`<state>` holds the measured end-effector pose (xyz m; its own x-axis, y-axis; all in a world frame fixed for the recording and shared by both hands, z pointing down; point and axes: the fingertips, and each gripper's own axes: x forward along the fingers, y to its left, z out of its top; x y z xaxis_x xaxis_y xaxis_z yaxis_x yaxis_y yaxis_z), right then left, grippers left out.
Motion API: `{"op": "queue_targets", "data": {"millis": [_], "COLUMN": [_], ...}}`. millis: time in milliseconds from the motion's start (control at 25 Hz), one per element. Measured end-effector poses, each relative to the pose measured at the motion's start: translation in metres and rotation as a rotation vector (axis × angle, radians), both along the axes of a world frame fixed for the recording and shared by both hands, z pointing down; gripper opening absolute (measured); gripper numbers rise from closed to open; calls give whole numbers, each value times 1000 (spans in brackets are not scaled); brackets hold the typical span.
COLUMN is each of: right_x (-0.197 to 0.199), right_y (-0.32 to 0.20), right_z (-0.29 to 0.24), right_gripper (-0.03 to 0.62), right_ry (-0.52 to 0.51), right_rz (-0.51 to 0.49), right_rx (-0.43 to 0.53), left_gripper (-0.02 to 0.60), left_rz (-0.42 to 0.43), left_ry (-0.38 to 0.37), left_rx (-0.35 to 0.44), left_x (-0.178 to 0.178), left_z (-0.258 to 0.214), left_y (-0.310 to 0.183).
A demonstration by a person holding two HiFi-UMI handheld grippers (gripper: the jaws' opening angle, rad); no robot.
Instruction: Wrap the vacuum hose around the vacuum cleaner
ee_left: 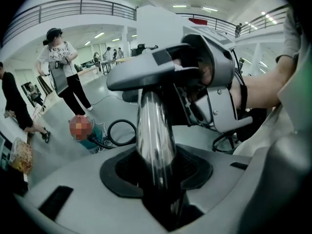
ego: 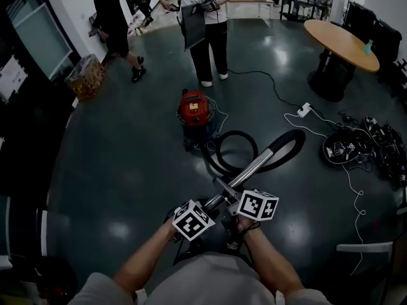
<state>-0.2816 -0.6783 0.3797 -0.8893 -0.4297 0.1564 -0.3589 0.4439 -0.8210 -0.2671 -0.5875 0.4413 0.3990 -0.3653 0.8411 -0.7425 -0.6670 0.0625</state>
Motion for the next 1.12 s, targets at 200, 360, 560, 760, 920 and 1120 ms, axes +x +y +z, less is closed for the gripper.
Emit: {"op": "queue_targets", "data": {"millis": [200,360,560,760,920,1120], "right_x": [7,14,20,33,37,24], "right_y": [-15,-23,-35,-55,-73,-80], "right_z": [-4,-5,-6,5,16,39], "right_gripper": [198,199,198,199,199,198], "right_ry": [10,15,37,100,190,330], "right_rz": [-7,-16,-27,-10,-7,-74], "right_rx": [32,47,70,81,99,134], "left_gripper": [215,289,318,318,318,318], "left_rz": [-10,-35,-11,31,63,126], "left_ry": [-10,-16,-29,-56,-47,-8], "left_rx": [-20,-40,-86,-109,-103,-75], "left_x": [-14,-26,-42,-59,-72,-83], "left_z": [-6,-9,-13,-11,-12,-12], "left_y": [1,5,14,18,6,-24]}}
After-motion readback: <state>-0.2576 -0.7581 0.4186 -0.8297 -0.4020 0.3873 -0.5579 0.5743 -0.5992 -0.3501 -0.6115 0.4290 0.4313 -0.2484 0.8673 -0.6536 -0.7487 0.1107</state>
